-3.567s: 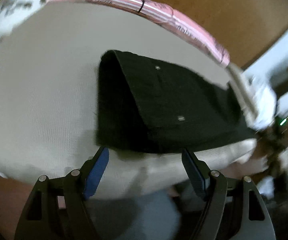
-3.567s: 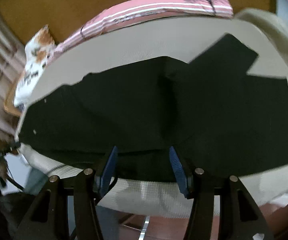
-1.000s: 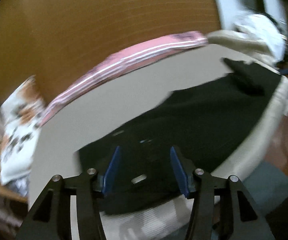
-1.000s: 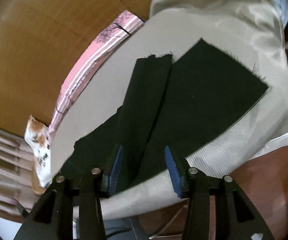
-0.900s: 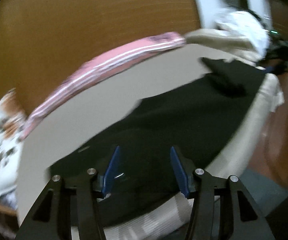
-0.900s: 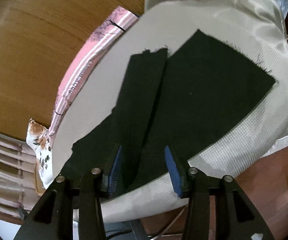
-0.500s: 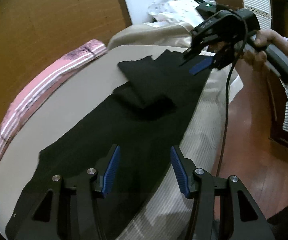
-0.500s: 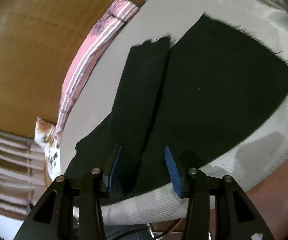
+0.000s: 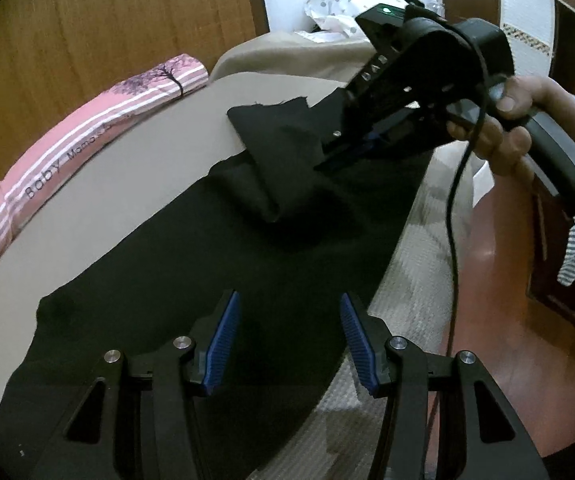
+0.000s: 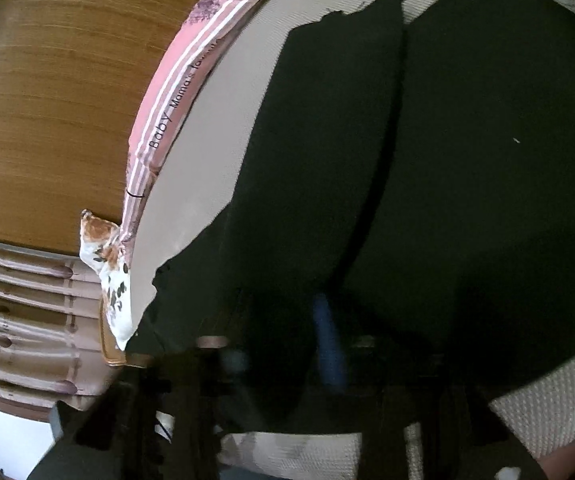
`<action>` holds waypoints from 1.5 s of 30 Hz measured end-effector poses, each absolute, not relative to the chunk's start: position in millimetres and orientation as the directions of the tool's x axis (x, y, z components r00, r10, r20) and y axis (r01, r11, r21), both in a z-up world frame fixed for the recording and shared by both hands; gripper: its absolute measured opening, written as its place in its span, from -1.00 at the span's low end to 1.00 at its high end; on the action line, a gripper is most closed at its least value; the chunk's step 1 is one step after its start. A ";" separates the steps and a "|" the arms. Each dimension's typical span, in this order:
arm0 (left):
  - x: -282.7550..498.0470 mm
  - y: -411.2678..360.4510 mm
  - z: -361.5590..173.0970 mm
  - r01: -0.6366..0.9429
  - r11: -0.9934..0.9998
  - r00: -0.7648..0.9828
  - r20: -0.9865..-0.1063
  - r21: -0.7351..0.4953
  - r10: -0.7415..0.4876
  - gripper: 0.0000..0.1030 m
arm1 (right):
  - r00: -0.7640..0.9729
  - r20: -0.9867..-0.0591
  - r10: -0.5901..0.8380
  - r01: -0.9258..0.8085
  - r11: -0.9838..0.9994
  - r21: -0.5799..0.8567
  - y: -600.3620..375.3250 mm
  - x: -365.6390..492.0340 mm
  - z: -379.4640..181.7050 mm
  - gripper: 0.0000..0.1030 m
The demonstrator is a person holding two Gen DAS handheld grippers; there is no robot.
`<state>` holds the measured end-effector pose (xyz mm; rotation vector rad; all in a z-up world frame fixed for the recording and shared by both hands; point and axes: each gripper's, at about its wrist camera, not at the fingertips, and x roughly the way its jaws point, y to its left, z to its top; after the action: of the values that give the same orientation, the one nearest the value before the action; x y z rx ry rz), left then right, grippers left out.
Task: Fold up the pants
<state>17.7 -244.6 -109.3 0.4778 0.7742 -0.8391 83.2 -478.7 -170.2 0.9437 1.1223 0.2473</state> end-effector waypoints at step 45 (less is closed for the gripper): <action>50.2 -262.0 -123.1 0.772 0.619 0.300 -0.775 -0.146 -0.557 -0.74 | 0.579 -0.666 0.470 0.448 0.499 0.741 -579.4 211.7 -181.1 -0.63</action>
<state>50.2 -262.0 -123.1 0.2754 0.9013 -0.8965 211.7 -579.4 -181.1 1.0997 1.0088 0.0163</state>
